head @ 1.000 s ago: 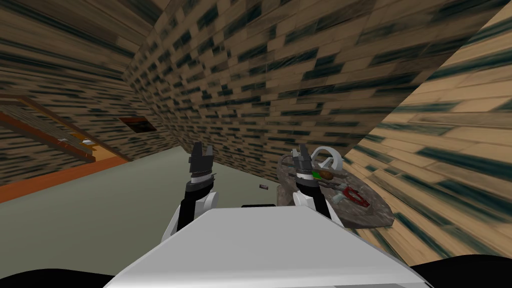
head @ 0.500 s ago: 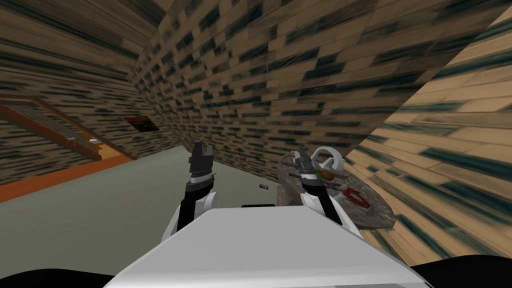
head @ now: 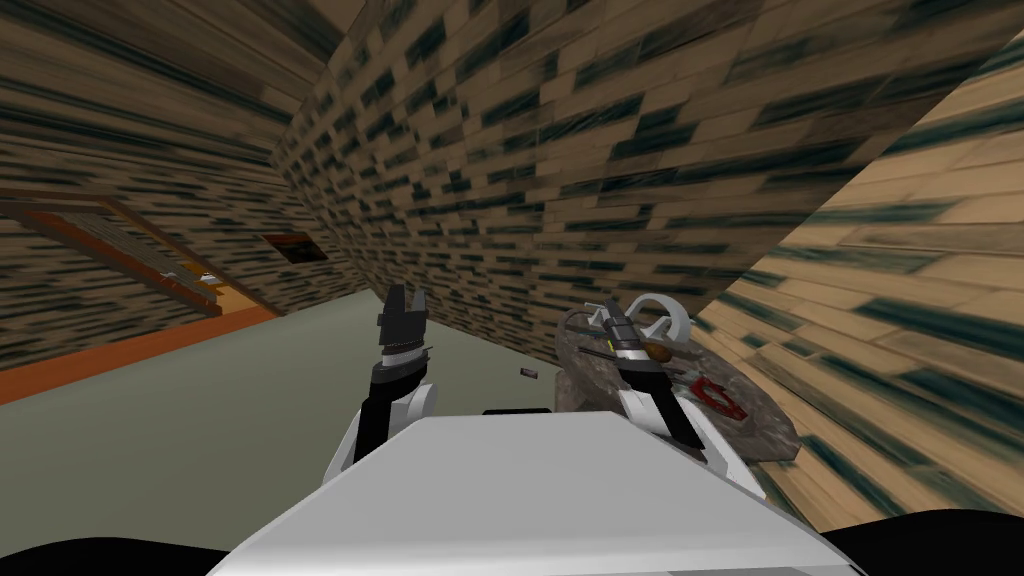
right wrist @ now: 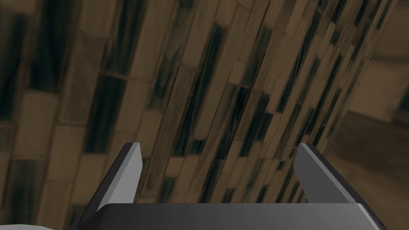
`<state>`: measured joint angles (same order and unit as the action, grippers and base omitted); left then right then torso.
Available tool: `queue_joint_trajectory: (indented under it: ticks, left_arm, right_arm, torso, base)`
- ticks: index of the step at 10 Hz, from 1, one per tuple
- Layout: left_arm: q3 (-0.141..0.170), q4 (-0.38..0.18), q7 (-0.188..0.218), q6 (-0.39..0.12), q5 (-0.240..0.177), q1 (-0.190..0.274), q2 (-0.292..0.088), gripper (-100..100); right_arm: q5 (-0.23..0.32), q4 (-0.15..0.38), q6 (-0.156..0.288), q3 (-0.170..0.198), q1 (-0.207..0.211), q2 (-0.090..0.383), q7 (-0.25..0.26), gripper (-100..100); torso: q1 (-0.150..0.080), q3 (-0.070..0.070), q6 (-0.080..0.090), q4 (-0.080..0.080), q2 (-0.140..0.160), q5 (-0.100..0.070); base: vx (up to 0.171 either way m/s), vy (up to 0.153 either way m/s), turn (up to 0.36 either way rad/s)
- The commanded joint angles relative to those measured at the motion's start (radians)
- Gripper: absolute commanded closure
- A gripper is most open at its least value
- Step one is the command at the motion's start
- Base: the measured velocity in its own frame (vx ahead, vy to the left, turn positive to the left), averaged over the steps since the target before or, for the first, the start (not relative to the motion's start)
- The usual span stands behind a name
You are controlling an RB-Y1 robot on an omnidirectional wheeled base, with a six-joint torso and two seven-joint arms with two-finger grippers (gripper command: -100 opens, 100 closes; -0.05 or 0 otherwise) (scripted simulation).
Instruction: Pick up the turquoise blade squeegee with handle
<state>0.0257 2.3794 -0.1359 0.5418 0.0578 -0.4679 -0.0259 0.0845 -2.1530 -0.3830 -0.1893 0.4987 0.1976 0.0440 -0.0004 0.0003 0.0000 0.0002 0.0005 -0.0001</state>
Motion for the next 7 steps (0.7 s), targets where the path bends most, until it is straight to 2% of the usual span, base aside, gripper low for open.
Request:
queue_joint_trajectory:
  ticks: [1, 3, 4, 6, 7]
  left_arm:
    - [0.000, 0.000, 0.000, 0.000, 0.000, 0.000, 0.000, 0]
    - [0.000, 0.000, 0.000, 0.000, 0.000, 0.000, 0.000, 0]
    - [0.000, 0.000, 0.000, 0.000, 0.000, 0.000, 0.000, 0]
    - [0.000, 0.000, 0.000, 0.000, 0.000, 0.000, 0.000, 0]
    - [0.000, 0.000, 0.000, 0.000, 0.000, 0.000, 0.000, 0]
  right_arm:
    - [0.009, 0.018, 0.041, -0.049, -0.007, 0.009, -0.018, -100]
    - [0.026, 0.060, 0.091, -0.118, -0.010, 0.018, -0.046, -100]
    - [0.026, 0.060, 0.091, -0.127, -0.010, 0.018, -0.046, -100]
    - [0.043, 0.103, 0.145, -0.195, -0.012, 0.021, -0.074, -100]
    - [0.043, 0.103, 0.145, -0.205, -0.012, 0.021, -0.074, -100]
  torso:
    - [0.000, 0.000, 0.000, 0.000, 0.000, 0.000]
    - [0.000, 0.000, 0.000, 0.000, 0.000, 0.000]
    - [0.000, 0.000, 0.000, 0.000, -0.001, 0.000]
    - [0.001, -0.001, 0.000, 0.000, -0.001, 0.000]
    - [0.001, -0.001, 0.000, 0.000, -0.001, 0.000]
  base:
    - [-0.003, 0.004, 0.042]
    - [-0.001, 0.008, 0.068]
    - [0.002, 0.007, 0.038]
    - [0.009, 0.012, 0.079]
    - [0.011, 0.011, 0.034]
